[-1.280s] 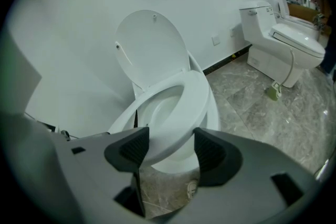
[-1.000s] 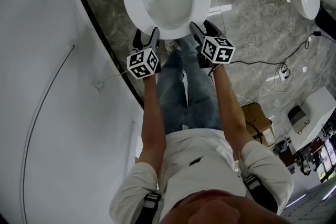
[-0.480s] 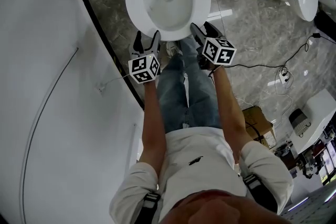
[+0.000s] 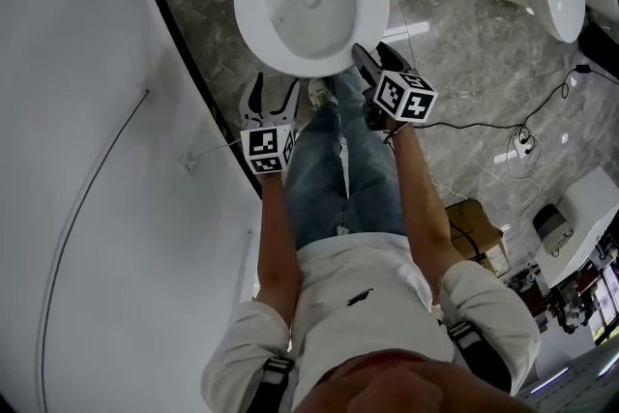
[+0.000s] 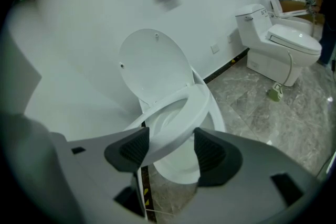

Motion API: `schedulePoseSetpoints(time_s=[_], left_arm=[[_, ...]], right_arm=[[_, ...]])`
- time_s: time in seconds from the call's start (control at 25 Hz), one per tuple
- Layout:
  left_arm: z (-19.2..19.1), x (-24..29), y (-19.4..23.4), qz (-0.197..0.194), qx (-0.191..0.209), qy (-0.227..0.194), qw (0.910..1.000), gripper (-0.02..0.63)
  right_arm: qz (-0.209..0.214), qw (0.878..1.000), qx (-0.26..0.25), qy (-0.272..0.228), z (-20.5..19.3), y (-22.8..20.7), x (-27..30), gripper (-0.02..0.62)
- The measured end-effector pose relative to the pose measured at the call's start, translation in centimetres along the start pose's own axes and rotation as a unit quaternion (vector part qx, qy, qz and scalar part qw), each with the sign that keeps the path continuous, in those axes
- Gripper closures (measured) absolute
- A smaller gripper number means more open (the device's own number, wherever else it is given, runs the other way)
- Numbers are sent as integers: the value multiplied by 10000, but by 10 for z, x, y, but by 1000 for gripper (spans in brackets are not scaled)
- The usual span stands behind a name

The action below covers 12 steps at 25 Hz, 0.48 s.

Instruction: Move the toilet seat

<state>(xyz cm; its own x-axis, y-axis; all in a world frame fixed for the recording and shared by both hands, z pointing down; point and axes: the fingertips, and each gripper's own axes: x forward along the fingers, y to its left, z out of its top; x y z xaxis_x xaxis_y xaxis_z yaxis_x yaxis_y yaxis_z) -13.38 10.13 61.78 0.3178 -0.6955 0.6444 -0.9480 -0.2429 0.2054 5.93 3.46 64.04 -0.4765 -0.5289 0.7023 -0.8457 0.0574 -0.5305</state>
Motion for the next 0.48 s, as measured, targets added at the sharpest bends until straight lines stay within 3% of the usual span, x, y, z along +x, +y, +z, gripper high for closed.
schedulePoseSetpoints(time_s=[0.48], left_arm=[[18,8,-19,-255,1205,237,9921,282]], right_arm=[[97,9996,231,-131,19,11,-7,311]])
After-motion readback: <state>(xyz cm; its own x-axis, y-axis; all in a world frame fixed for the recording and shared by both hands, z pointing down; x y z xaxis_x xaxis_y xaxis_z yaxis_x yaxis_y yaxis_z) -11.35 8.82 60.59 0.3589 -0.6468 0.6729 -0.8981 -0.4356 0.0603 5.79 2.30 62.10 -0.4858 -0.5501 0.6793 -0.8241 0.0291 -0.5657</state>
